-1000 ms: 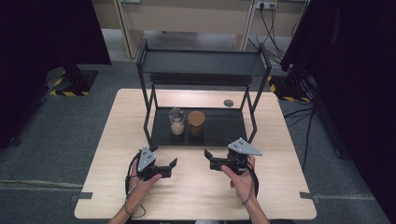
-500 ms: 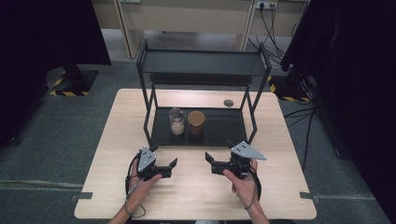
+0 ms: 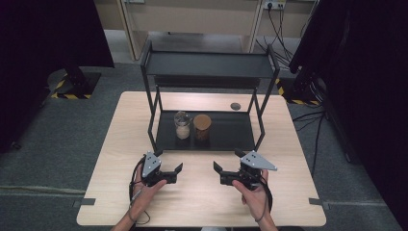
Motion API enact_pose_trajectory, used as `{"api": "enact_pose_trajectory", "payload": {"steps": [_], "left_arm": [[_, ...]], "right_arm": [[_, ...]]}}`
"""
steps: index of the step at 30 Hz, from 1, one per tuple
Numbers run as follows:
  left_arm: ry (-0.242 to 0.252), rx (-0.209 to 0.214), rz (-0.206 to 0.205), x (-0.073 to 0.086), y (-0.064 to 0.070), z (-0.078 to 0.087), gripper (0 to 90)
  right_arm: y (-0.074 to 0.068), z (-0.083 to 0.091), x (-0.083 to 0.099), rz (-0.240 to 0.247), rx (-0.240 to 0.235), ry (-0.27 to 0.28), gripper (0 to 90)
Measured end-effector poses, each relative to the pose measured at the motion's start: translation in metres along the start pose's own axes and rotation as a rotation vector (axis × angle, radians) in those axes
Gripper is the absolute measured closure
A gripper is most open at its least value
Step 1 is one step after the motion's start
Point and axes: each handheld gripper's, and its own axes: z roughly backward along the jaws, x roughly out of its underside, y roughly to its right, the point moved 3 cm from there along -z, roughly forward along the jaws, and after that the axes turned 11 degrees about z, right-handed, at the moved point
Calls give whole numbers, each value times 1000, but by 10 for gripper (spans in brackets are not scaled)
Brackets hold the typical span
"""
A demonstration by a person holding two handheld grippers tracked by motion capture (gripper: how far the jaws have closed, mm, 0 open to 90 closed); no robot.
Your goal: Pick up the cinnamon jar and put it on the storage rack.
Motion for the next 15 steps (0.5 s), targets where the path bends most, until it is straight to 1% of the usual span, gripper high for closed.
{"api": "enact_pose_trajectory", "payload": {"steps": [6, 9, 15], "left_arm": [[-1, 0, -1, 0, 0, 0, 27], [-1, 0, 0, 0, 0, 0, 26], [-1, 0, -1, 0, 0, 0, 27]], "right_arm": [[3, 6, 3, -5, 10, 1, 55], [2, 8, 5, 6, 16, 2, 55], [-1, 12, 8, 7, 5, 6, 54]]}}
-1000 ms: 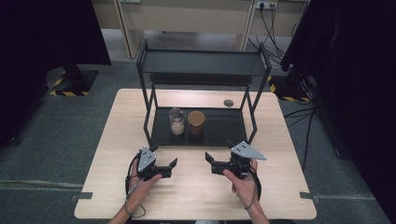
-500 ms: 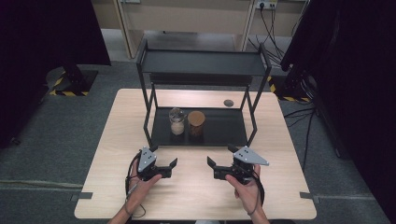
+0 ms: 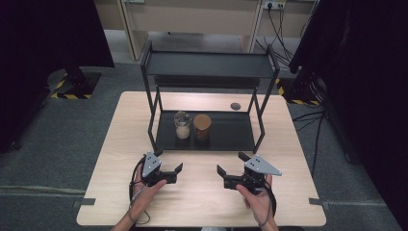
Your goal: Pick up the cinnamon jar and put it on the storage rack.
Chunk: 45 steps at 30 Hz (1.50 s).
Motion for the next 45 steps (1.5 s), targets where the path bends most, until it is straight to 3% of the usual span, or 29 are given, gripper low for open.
{"api": "enact_pose_trajectory", "payload": {"steps": [25, 45], "left_arm": [[-2, 0, -2, 0, 0, 0, 26], [-3, -1, -2, 0, 0, 0, 26]], "right_arm": [[-6, 17, 3, 2, -11, 16, 54], [-1, 28, 14, -22, 9, 8, 54]]}}
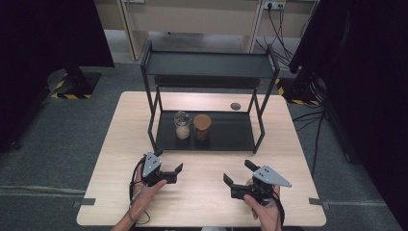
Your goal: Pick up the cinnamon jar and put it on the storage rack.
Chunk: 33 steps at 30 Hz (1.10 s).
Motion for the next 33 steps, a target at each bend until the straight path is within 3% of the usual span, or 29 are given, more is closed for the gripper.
{"api": "enact_pose_trajectory", "payload": {"steps": [17, 24, 33], "left_arm": [[-1, -2, 1, 0, 0, 0, 26], [0, -1, 4, 0, 0, 0, 26], [1, -2, 4, 0, 0, 0, 26]], "right_arm": [[3, 19, 14, -36, 10, 7, 51], [5, 30, 10, -7, 44, 18, 49], [8, 34, 18, 2, 68, -1, 48]]}}
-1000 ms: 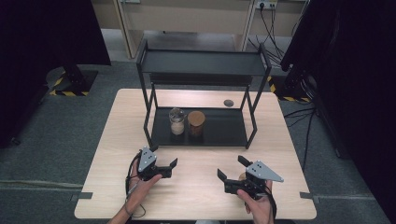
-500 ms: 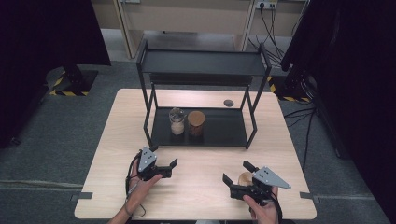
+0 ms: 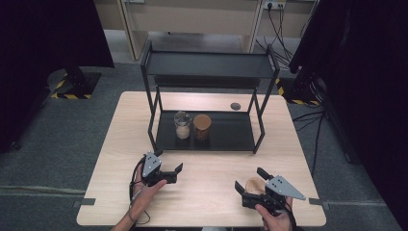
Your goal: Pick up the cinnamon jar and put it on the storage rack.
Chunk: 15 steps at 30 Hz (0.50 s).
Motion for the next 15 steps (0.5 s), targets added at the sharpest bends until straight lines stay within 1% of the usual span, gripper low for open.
{"api": "enact_pose_trajectory", "payload": {"steps": [5, 9, 15], "left_arm": [[1, -1, -1, 0, 0, 0, 26], [0, -1, -1, 0, 0, 0, 26], [0, -2, -1, 0, 0, 0, 26]], "right_arm": [[3, 3, 7, 0, 18, -6, 48], [5, 6, 12, -18, 24, -3, 47], [7, 8, 20, -27, 26, -3, 46]]}}
